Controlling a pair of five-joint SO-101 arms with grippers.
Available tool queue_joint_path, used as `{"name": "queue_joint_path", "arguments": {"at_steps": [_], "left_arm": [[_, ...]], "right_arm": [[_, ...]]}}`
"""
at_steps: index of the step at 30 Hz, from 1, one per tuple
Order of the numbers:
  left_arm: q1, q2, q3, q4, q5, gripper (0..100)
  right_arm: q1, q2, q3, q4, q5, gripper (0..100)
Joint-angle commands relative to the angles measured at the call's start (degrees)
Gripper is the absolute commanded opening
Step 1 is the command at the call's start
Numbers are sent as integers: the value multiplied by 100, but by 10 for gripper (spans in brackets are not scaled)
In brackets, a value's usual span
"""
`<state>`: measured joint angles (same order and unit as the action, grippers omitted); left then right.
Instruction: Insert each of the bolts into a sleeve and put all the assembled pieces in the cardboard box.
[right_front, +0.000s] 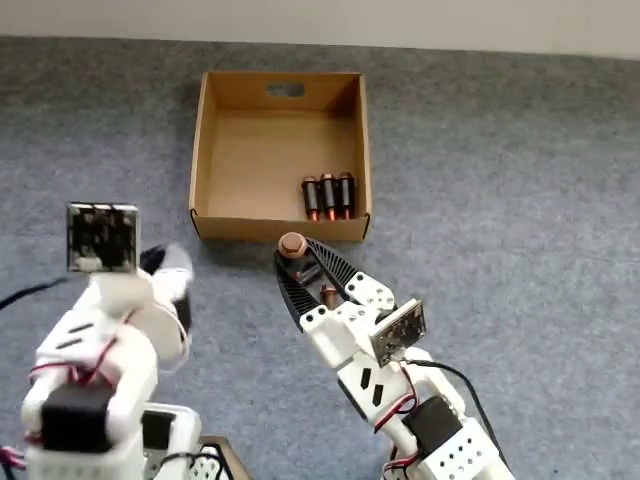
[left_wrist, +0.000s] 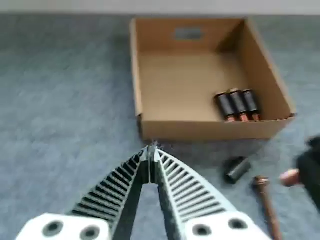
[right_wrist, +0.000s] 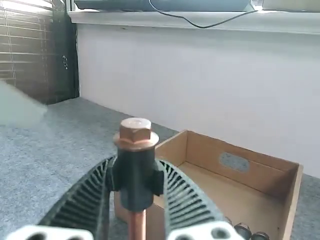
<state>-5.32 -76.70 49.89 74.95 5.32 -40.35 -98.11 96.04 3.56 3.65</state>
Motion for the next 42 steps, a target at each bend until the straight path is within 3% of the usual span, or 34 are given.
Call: {"name": "queue_joint_path", "arguments": {"at_steps": [1,4,11,17,23,33,39,42], "left_arm": [[-980,13,1323,-993,-44,30],[-1622,13,2492,-1925,-9,8],[-1657,4,3521,-3288,-44,14],[-1552,4,3987,-3780,-1002,14],[-1112,13,4312,-3886,-1705,14],[-831,13,4488,-3895,-2013,14],[-831,13,4488,-3895,-2022,14],[-831,13,4488,-3895,-2031,14]], "right_arm": [[-22,-57,734,84,-44,6],[-40,-75,734,435,-44,6],[-31,-57,119,1323,-44,6],[-13,-22,-1877,3002,-44,6],[-13,418,-4127,3345,-26,6],[101,4409,-6149,3002,-62,6],[840,7169,-7635,2571,-1609,6],[927,8488,-8391,2571,-1776,6]]}}
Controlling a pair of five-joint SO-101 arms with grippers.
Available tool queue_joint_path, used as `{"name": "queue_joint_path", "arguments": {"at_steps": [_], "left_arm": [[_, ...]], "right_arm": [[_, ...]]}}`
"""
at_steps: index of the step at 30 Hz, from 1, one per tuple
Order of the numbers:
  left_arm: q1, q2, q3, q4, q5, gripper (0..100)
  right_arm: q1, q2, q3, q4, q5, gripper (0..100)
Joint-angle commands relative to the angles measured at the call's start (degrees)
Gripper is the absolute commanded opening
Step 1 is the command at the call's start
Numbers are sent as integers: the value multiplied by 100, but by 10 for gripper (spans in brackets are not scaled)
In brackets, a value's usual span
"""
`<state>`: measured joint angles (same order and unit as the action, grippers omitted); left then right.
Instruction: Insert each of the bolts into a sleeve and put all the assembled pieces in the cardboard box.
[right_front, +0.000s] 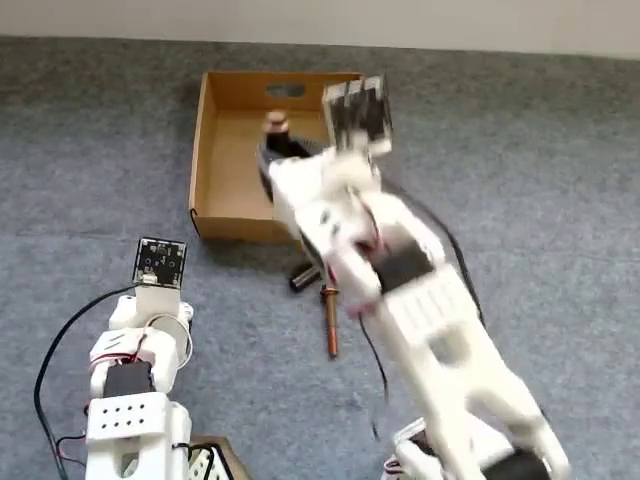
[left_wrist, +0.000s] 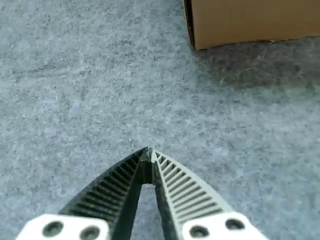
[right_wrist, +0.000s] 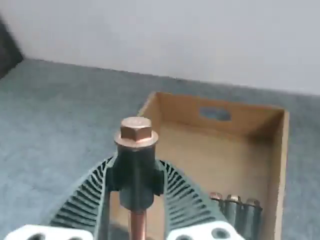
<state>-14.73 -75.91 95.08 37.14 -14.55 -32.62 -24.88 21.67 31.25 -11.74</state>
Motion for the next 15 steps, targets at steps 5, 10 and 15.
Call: {"name": "queue_joint_path", "arguments": {"at_steps": [5,10,15], "left_arm": [[127,-66,-31,-97,-44,14],[127,-66,-31,-88,-44,14],[127,-66,-31,-88,-44,14]], "right_arm": [[163,2809,-1657,-215,-273,6],[171,3846,-2255,-207,-281,6],[136,4171,-2255,75,-281,6]]}}
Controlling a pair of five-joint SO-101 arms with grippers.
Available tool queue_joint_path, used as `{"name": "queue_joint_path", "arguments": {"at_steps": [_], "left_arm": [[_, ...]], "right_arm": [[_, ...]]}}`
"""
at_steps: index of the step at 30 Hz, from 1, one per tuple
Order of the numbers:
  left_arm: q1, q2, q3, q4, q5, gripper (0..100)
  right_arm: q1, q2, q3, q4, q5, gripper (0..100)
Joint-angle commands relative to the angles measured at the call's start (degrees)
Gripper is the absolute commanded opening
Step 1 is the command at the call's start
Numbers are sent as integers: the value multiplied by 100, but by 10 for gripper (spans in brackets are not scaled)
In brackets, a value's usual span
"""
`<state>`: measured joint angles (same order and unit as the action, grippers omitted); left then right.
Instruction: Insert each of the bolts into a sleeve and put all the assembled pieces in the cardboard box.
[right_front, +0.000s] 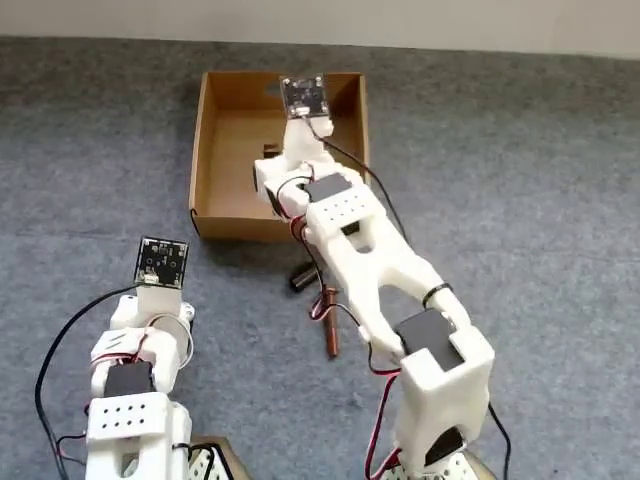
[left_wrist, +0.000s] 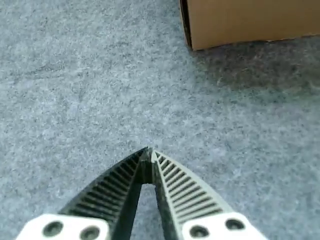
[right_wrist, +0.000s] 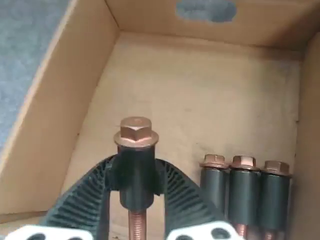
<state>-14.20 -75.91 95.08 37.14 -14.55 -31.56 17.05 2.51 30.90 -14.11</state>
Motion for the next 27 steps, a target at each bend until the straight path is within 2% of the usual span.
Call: {"name": "queue_joint_path", "arguments": {"at_steps": [1,12,18,27], "left_arm": [[75,-66,-31,-88,-44,14],[75,-66,-31,-88,-44,14],[75,-66,-31,-88,-44,14],[75,-66,-22,-97,-44,14]], "right_arm": [[31,13,-321,207,-44,6],[189,813,-338,321,-53,6],[593,796,-338,330,-53,6],[444,92,-303,330,-53,6]]}}
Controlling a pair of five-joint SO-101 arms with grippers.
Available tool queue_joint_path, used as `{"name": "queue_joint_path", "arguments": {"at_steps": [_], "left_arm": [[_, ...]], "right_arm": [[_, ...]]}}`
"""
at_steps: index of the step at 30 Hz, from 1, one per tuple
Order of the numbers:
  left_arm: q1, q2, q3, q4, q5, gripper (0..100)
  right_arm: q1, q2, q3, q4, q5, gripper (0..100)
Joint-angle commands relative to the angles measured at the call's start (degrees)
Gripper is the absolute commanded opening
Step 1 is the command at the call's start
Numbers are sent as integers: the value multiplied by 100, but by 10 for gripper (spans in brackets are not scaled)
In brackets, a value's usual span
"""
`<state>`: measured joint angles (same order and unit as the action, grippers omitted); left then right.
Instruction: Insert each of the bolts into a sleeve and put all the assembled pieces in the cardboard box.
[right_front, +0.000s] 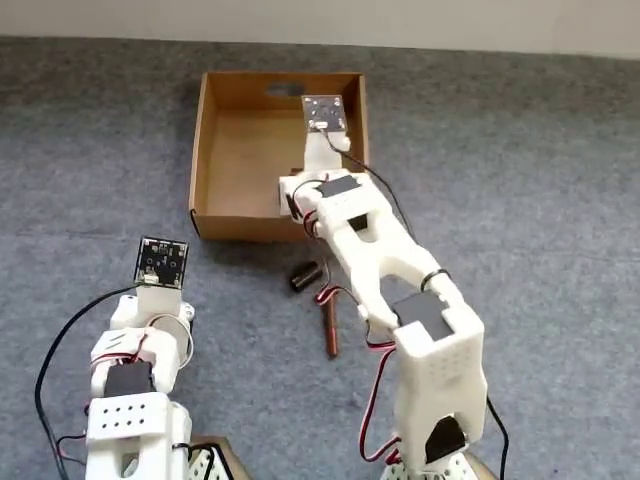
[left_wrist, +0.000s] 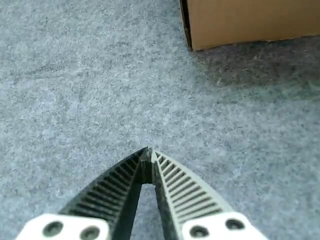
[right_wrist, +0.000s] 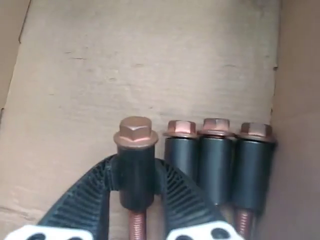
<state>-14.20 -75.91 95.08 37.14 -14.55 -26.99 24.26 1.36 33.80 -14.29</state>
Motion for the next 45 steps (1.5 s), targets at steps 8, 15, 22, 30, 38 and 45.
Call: {"name": "queue_joint_path", "arguments": {"at_steps": [8,15,22,30,38,45], "left_arm": [[75,-66,-22,-97,-44,14],[75,-66,-22,-97,-44,14],[75,-66,-22,-97,-44,14],[75,-66,-22,-97,-44,14],[75,-66,-22,-97,-44,14],[75,-66,-22,-105,-44,14]], "right_arm": [[-268,-365,-171,40,-26,6],[-233,57,-224,40,-26,9],[-189,48,-224,40,-26,176],[22,-365,-189,48,18,259],[514,-2475,31,1613,18,259],[409,-4374,989,2580,18,259]]}}
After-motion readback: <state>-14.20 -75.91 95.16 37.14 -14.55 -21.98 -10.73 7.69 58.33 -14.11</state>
